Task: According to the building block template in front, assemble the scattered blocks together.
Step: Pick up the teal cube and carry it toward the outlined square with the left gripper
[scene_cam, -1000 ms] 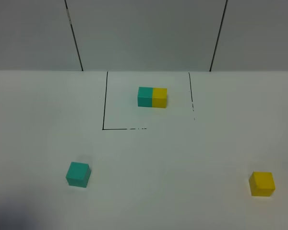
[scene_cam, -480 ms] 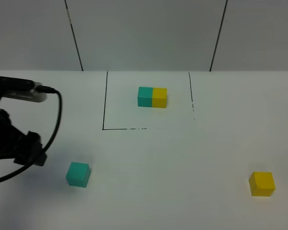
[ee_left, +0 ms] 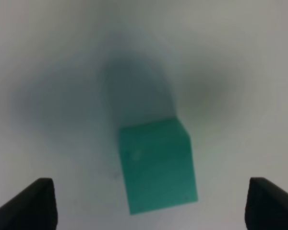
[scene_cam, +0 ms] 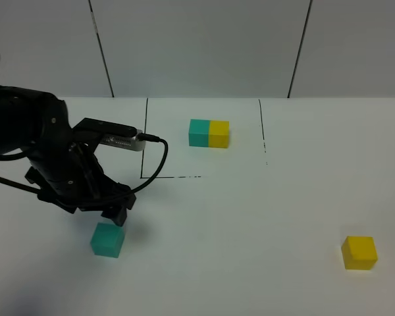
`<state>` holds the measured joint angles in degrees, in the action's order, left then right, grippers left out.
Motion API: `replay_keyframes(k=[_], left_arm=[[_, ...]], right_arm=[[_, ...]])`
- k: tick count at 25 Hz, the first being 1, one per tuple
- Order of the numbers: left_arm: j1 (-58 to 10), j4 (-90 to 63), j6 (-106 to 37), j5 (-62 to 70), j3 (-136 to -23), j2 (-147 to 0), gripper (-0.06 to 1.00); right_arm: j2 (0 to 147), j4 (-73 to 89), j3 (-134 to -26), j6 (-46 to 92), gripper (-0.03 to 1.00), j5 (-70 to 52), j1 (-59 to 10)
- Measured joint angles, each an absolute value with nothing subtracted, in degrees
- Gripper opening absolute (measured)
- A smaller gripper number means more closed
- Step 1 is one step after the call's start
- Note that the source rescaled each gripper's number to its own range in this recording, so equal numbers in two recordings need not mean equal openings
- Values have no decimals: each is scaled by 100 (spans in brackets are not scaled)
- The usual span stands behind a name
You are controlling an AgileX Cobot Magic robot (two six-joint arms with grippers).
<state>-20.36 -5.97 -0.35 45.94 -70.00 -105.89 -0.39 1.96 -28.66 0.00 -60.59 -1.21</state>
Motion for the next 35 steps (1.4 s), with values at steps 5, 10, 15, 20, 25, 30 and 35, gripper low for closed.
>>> replay_keyframes(k=[5,10,15,20,25,30,35], left_arm=[[-2237,-603,167,4538,-7243,-11033,86],[-2259,-488,423,4621,-7249,-11179,86],[-2259,-278,735,4873,-7255,-11185,86],[-2259,-297,782,4957,-7255,-11256,86],[-2259,-306,881,5027,-7255,-11597,86],[-2259,-311,909,4960,-7255,-11771,82],[-2259,-311,909,4903,-7255,-11797,47]], right_arm=[[-39,196,-2866,0,100,-6059,-121],[-39,196,-2866,0,100,-6059,-121],[-39,196,-2866,0,100,-6059,-121],[-39,196,-2866,0,100,-6059,-121],[-39,196,-2866,0,100,-6058,-121],[-39,196,-2866,0,100,-6058,-121],[-39,196,-2866,0,100,-6058,-121]])
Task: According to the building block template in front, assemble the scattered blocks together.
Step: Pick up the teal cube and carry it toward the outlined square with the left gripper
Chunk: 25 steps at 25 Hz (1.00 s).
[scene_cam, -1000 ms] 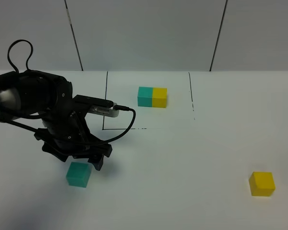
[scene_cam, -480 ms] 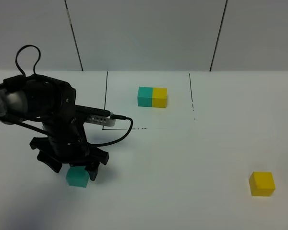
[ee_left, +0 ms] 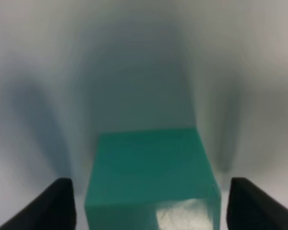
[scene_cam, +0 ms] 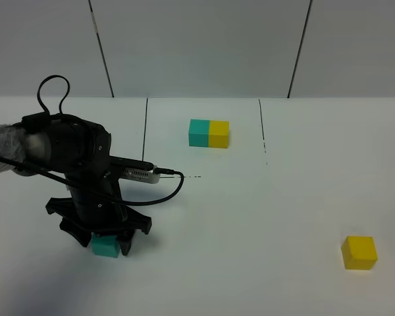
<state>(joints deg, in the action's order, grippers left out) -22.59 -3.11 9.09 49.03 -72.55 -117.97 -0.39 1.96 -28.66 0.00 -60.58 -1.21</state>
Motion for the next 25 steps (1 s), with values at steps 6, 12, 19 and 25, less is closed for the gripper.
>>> replay_keyframes(k=[6,12,19,25], left_arm=[[-2259,-311,909,4926,-7255,-11797,0],[-2259,-306,644,5190,-7512,-11698,0],[-2279,-652,-1382,6027,-8811,-11444,0],[-2711,-788,-3437,6526,-9748,-11489,0]], right_arm=[[-39,196,-2866,0,100,-6058,-121],[-39,196,-2866,0,100,-6058,-121],[-39,195,-2866,0,100,-6058,-121],[-39,195,-2866,0,100,-6058,-121]])
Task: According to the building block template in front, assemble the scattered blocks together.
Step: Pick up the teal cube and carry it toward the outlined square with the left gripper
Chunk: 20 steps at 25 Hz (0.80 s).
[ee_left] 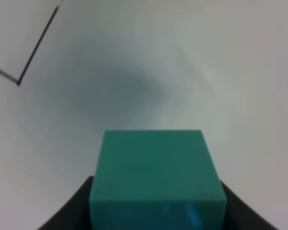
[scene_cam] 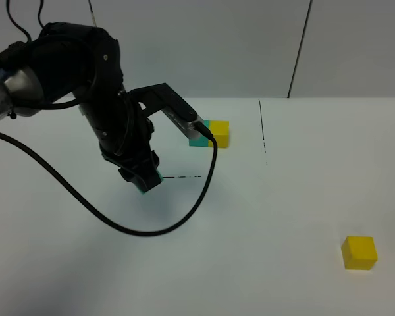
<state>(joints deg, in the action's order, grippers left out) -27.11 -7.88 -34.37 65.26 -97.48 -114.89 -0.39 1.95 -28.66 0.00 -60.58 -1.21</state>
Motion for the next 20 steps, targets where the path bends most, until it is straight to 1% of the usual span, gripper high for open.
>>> replay_keyframes(k=[4,10,13,20], left_arm=[[-3193,-563,-4370,6534,-10052,-11716,0],[-3772,-331,-5681,6192,-10097,-12156,0],[-3910,-313,-5919,6014,-10191,-12352,0],[-3996,-281,-5995,6159,-10787,-12909,0]], right_arm=[[-39,195,-2866,0,100,-6058,-121],[-39,195,-2866,0,100,-6058,-121],[-39,195,-2866,0,100,-6058,-121],[-39,195,-2866,0,100,-6058,-121]])
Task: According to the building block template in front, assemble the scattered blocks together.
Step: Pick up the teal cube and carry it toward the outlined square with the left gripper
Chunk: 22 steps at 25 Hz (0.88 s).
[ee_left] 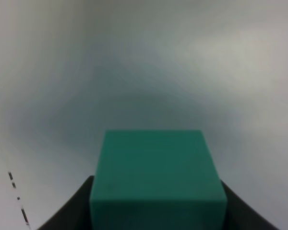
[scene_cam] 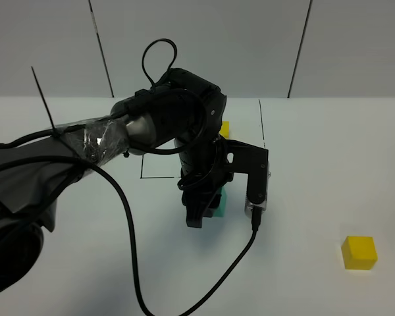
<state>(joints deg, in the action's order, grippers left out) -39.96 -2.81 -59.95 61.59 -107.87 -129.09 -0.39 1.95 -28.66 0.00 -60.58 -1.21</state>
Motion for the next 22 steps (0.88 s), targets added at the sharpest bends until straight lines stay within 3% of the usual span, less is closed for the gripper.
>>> replay_keyframes(k=[11,22], left_arm=[[-4227,-149,-5406,6819,-11924,-13901,0],[-4403,158,-4626,6824,-12030,-14068,0]], right_arm=[[-40,195,-2866,0,100,-6058,-121],[-40,195,-2866,0,100,-6058,-121]])
